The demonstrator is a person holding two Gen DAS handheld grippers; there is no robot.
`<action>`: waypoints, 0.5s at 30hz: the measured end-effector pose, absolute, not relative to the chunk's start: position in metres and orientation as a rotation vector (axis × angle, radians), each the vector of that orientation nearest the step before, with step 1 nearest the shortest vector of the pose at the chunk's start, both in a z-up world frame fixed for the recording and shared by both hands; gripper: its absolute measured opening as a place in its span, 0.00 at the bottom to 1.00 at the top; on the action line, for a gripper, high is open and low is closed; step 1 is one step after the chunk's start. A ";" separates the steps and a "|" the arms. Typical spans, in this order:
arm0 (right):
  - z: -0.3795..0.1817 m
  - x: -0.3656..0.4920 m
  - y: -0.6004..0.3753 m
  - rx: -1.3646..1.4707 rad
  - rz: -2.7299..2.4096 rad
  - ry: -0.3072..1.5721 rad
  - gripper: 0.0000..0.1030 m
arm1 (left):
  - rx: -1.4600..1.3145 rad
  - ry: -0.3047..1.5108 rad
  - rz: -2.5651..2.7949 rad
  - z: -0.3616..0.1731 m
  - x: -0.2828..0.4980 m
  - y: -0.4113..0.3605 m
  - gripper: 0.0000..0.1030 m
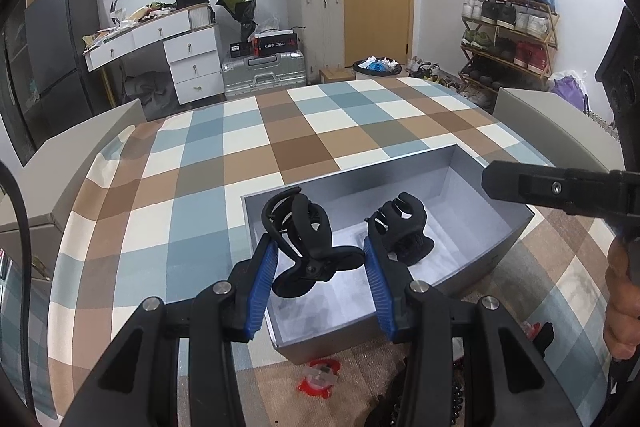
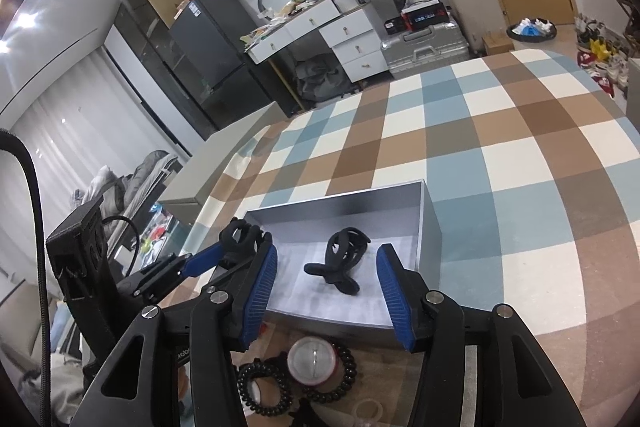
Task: Organize jewelry
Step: 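Open the right gripper to drop the claw clip into the box, then withdraw the right gripper and move the left gripper toward the beaded bracelet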
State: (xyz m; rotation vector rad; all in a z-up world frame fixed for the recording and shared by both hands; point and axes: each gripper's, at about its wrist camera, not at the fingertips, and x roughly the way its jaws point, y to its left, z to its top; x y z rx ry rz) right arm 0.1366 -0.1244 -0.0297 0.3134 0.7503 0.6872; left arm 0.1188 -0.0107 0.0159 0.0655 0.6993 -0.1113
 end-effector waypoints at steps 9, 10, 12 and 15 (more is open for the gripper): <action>-0.019 0.123 -0.129 0.285 0.698 0.712 0.81 | 0.017 0.644 -0.117 0.032 0.095 -0.005 0.82; -0.019 0.119 -0.130 0.269 0.694 0.713 0.92 | 0.006 0.639 -0.112 0.034 0.090 -0.003 0.85; -0.021 0.112 -0.132 0.238 0.675 0.713 1.00 | -0.017 0.633 -0.101 0.036 0.082 0.001 0.94; -0.025 0.098 -0.139 0.201 0.636 0.701 1.00 | -0.050 0.610 -0.099 0.037 0.064 0.008 0.99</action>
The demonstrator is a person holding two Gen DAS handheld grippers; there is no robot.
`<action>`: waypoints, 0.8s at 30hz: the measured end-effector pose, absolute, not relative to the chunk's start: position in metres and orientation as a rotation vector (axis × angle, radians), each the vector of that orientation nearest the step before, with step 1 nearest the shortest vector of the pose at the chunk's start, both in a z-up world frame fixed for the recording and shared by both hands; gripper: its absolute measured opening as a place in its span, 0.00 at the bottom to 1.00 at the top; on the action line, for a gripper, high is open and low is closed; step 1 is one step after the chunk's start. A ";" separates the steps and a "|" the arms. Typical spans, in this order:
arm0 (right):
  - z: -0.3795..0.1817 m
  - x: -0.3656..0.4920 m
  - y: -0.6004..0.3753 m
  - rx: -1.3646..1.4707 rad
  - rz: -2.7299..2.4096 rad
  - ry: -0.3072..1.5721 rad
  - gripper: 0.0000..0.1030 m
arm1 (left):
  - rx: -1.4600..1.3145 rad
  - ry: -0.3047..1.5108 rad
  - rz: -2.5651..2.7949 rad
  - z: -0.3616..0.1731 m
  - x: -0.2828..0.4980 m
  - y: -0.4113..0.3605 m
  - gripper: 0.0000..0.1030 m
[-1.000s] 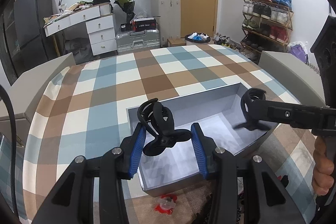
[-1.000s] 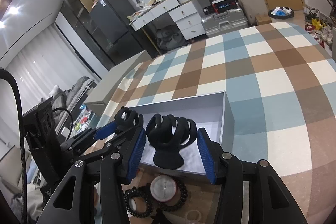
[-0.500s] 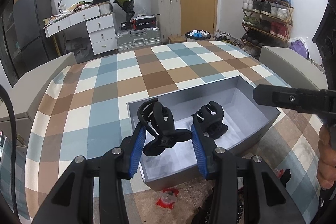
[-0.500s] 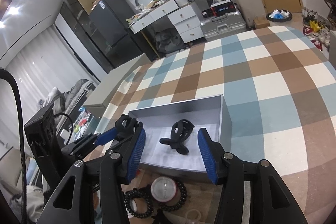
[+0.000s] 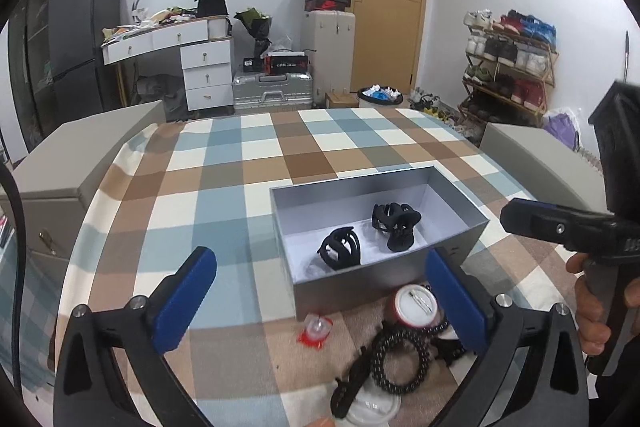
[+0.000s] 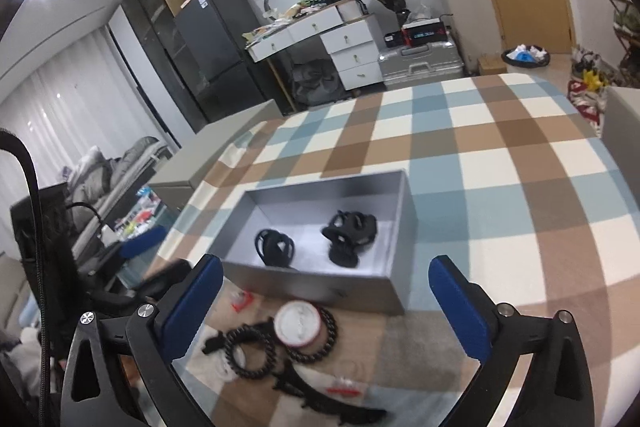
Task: Organize jewelry
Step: 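Withdraw the right gripper and move the left gripper toward the beaded bracelet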
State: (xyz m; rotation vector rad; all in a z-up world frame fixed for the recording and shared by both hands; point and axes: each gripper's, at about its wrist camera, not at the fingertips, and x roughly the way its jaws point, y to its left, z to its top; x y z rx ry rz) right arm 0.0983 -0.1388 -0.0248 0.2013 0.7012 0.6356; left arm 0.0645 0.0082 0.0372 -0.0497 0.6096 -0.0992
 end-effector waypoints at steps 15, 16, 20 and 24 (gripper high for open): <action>-0.052 0.056 -0.165 0.202 0.534 0.765 1.00 | -0.028 0.617 -0.093 0.008 0.031 0.005 0.99; -0.058 0.055 -0.166 0.209 0.531 0.785 1.00 | -0.026 0.624 -0.090 0.005 0.032 0.005 0.99; -0.067 0.053 -0.163 0.161 0.529 0.820 1.00 | -0.010 0.644 -0.088 -0.005 0.031 0.004 0.99; -0.072 0.055 -0.157 0.121 0.530 0.850 0.90 | -0.003 0.654 -0.080 -0.009 0.028 0.004 0.99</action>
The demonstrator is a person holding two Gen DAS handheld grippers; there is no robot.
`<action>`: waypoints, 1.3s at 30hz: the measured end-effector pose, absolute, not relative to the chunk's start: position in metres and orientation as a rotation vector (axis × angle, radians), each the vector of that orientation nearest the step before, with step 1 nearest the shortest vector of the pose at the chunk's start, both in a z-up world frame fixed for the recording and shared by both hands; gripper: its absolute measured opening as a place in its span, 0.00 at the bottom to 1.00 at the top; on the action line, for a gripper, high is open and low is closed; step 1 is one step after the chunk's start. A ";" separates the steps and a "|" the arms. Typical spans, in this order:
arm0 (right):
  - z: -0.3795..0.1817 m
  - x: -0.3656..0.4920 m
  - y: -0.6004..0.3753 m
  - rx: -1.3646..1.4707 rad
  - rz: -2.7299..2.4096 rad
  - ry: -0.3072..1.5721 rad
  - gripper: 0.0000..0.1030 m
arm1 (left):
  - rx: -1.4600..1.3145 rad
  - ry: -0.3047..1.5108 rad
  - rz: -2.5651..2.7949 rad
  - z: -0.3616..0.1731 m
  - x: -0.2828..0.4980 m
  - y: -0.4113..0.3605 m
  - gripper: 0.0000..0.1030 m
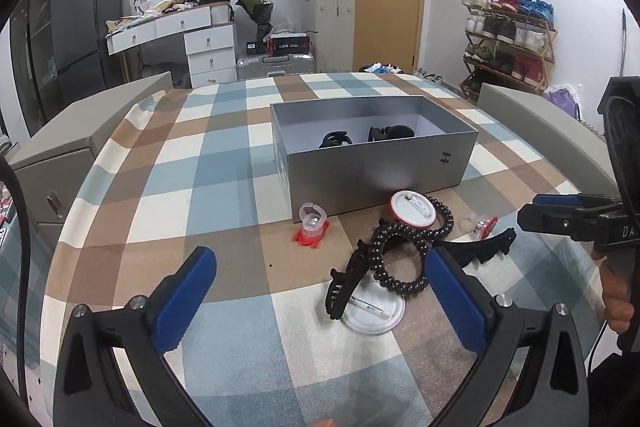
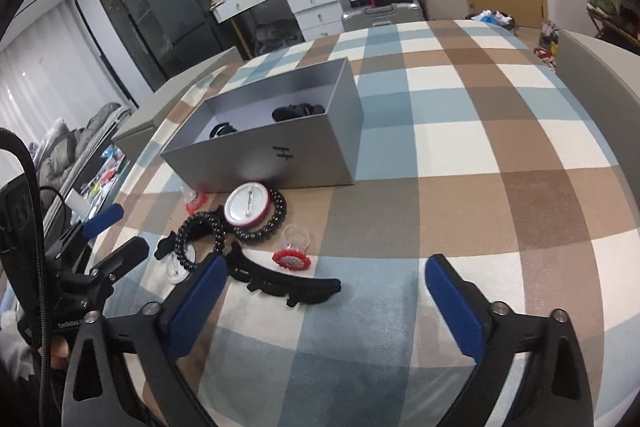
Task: Organize jewelry
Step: 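Withdraw the right gripper and move the left gripper toward the beaded bracelet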
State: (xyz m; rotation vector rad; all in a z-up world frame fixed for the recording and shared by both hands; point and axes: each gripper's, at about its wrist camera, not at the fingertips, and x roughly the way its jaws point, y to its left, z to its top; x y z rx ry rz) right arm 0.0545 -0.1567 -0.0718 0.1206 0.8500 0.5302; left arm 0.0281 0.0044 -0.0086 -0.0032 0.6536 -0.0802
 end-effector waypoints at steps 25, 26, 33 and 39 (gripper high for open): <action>-0.089 0.031 -0.110 -0.206 0.506 0.829 0.66 | -0.006 0.673 -0.086 -0.013 0.027 0.007 0.99; -0.089 0.031 -0.110 -0.215 0.500 0.826 0.64 | -0.007 0.674 -0.085 -0.013 0.027 0.007 0.99; -0.088 0.030 -0.108 -0.222 0.496 0.816 0.62 | -0.030 0.683 -0.094 -0.013 0.028 0.010 0.99; -0.089 0.029 -0.104 -0.235 0.501 0.811 0.60 | -0.037 0.686 -0.094 -0.013 0.028 0.011 0.99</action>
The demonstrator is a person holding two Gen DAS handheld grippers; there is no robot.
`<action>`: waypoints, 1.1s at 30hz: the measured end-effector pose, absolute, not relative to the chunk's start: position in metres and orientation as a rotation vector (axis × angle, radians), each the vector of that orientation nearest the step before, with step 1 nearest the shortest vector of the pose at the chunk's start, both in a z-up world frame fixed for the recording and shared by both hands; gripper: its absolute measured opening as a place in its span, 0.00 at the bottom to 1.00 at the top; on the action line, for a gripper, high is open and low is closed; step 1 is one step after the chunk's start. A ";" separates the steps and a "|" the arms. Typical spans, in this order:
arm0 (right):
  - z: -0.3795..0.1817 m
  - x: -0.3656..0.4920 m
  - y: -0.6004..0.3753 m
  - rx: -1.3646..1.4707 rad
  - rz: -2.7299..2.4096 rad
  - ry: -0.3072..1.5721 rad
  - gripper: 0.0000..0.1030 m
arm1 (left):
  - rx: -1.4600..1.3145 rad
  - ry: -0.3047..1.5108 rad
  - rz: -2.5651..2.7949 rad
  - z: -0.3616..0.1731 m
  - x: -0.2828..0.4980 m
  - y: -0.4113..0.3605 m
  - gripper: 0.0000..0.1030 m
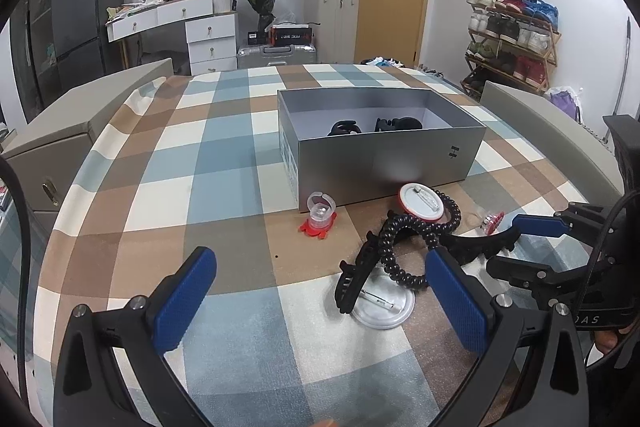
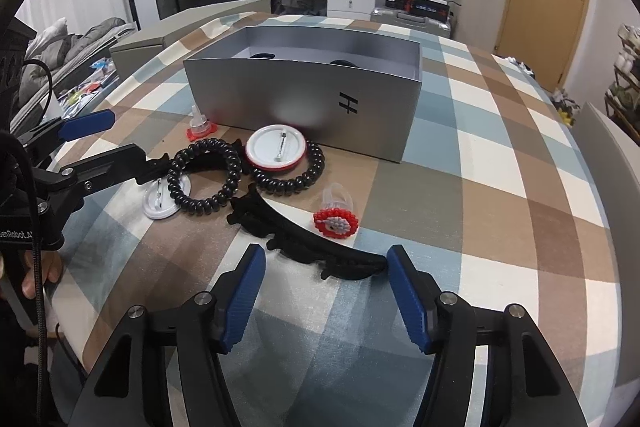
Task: Organize jewelry
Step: 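Withdraw the right gripper and move the left gripper toward the beaded bracelet, then close the left gripper on the black beaded bracelet and lift it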
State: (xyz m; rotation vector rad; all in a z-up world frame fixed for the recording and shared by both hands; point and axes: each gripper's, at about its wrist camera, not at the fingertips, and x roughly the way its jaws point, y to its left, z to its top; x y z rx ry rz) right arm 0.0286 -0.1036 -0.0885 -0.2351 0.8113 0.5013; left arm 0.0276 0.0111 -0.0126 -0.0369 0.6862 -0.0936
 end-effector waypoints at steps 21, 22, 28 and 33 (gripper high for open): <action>-0.078 0.025 -0.118 -0.169 0.513 0.777 0.31 | -0.046 0.728 -0.116 -0.013 0.030 0.009 0.99; -0.079 0.025 -0.118 -0.181 0.507 0.778 0.31 | -0.038 0.736 -0.116 -0.014 0.031 0.007 0.99; -0.082 0.025 -0.117 -0.185 0.523 0.783 0.31 | 0.007 0.767 -0.104 -0.015 0.032 0.001 0.99; -0.078 0.023 -0.121 -0.188 0.527 0.765 0.31 | -0.027 0.814 -0.113 -0.018 0.043 0.006 0.98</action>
